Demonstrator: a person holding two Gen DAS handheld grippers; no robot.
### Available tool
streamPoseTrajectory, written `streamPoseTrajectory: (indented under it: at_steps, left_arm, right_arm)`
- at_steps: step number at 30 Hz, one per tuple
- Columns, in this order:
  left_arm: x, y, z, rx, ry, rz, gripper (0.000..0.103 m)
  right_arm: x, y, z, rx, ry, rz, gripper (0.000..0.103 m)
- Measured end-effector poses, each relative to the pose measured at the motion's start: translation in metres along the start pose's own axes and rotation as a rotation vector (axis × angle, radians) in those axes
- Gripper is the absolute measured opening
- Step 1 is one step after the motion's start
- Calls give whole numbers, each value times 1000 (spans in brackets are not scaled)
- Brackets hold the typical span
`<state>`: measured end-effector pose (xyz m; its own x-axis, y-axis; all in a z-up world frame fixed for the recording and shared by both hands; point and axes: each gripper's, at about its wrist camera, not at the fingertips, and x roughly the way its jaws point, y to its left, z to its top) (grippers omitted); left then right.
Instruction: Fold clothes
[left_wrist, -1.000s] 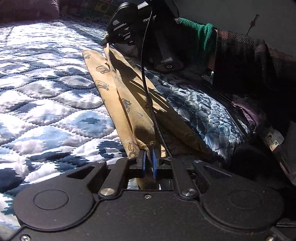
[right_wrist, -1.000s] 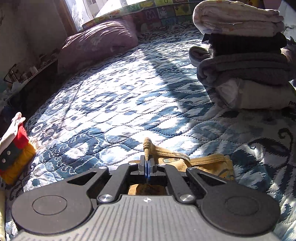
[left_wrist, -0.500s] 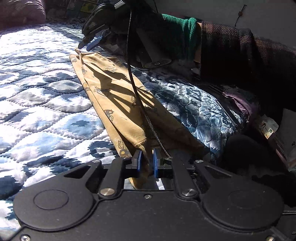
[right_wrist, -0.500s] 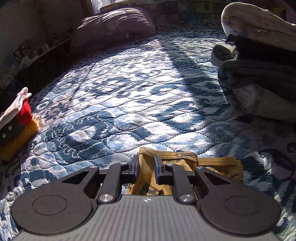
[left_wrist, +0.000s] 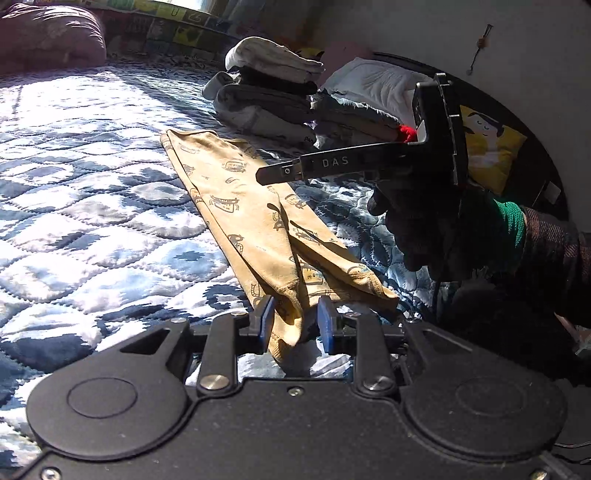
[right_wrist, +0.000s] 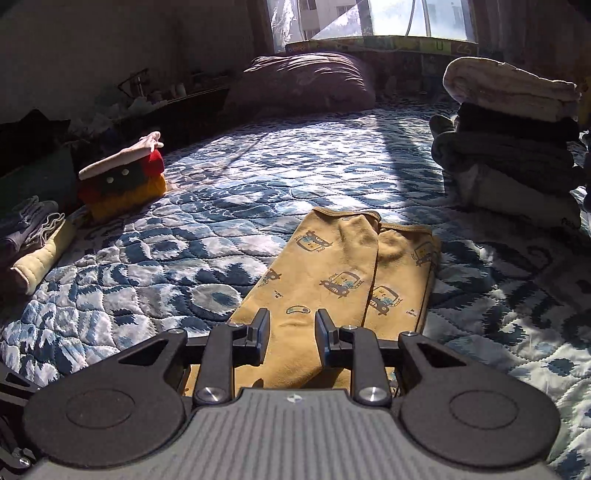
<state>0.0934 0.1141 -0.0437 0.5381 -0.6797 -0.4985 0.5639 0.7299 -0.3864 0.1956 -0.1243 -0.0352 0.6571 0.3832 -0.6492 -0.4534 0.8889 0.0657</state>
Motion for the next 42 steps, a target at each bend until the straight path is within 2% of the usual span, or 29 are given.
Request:
streamPoseTrajectory:
  at_steps: [3,7,11,13,14,17,18,21,23,25,27,31,33,34,35,39,41,42]
  left_arm:
    - [-2,10,11,-66,-57,14,24]
    - [6,21,29,-145,-120,38,24]
    - [31,34,44,-211,-116,95,27]
    - [44,43,45,-267,-76,116,30]
    - [49,45,44,-282,-51,130,38]
    - [57,47,41,-303,-16,119,48]
    - [57,48,40,-318,-15,108,52]
    - [57,48,31,-391,-19,92,50]
    - [55,42,28,-394,-18,98,48]
    - [53,32,21,-405,-2,102,40]
    - [52,25,13,-441,17,90,31]
    - [49,16,-2,-527,22,78,28]
    - [49,18,-7,-569,2,95,16]
    - [48,20,-9,-588,-7,99,12]
    - [46,21,-12,-615,-19,93,8]
    - [35,17,-18,-719,-57,48,6]
    - [26,9,-22,-747,-65,19,6]
    - [24,5,-27,-757,-58,18,7]
  right_arm:
    - [-6,13,-14,-66,-33,-49,29]
    - [-26,6,-13,-5,-135,9,29]
    - [-34,-3,-16,32,-128,23,30]
    - [-42,-19,-27,153,-116,25,32]
    - [-47,-26,-33,214,-110,26,38]
    - [-56,-53,-67,446,-92,49,56]
    - [-58,-61,-84,527,-82,69,56]
    - [-66,-67,-111,668,-110,148,55]
    - [-68,-65,-118,737,-103,189,55]
    - [-70,-63,-130,831,-106,256,55]
    - [-71,-58,-138,859,-120,285,53]
    - [-69,-47,-140,847,-144,252,50]
    - [-64,-43,-140,844,-141,205,34]
    - [-62,-41,-140,841,-136,175,15]
    - [-61,-41,-141,836,-138,182,10]
    - [-86,-45,-133,827,-178,207,8]
    - [-97,-48,-134,829,-151,219,8]
    - [-97,-49,-140,821,-109,220,8]
